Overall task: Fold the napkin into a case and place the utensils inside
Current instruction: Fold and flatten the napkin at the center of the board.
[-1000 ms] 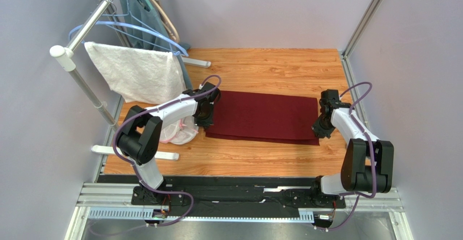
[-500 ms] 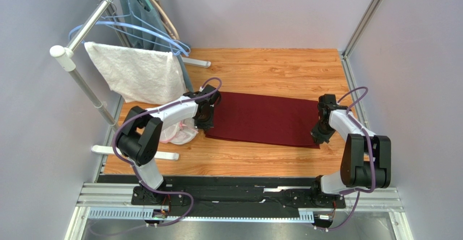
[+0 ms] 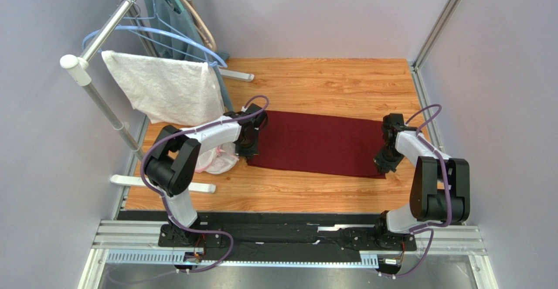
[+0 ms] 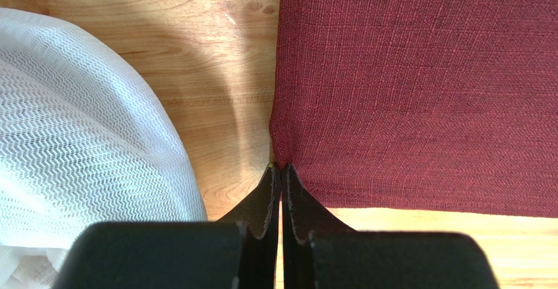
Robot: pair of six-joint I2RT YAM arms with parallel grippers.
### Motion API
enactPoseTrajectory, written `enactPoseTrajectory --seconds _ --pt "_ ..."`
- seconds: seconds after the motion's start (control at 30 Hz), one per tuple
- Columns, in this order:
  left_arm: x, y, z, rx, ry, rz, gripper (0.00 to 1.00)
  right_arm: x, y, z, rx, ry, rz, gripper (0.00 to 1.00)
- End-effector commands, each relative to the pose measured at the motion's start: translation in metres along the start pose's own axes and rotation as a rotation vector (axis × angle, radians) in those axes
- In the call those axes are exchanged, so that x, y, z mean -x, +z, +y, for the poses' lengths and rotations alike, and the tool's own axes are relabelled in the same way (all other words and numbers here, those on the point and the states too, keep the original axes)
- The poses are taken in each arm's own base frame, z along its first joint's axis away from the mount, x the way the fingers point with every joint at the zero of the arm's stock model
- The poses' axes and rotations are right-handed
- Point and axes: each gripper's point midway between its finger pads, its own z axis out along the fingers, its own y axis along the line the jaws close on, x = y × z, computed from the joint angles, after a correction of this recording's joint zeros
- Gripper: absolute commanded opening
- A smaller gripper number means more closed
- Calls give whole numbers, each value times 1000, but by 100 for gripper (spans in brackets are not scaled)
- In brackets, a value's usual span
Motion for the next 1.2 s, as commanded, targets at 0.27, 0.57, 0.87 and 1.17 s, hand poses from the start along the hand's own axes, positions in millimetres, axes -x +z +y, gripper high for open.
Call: enactPoseTrajectory --seconds 0.27,0.57,0.87,1.17 --pt "4 -16 10 38 -17 -36 0 16 6 -2 -35 -2 -62 0" --pt "-2 -25 2 -16 -30 -28 0 17 7 0 -29 7 -57 0" --pt "-13 -5 2 -1 -30 10 0 26 -9 -1 -14 1 -99 0" --pt "-12 -10 3 -12 -12 -17 9 39 -12 2 -22 -27 -129 15"
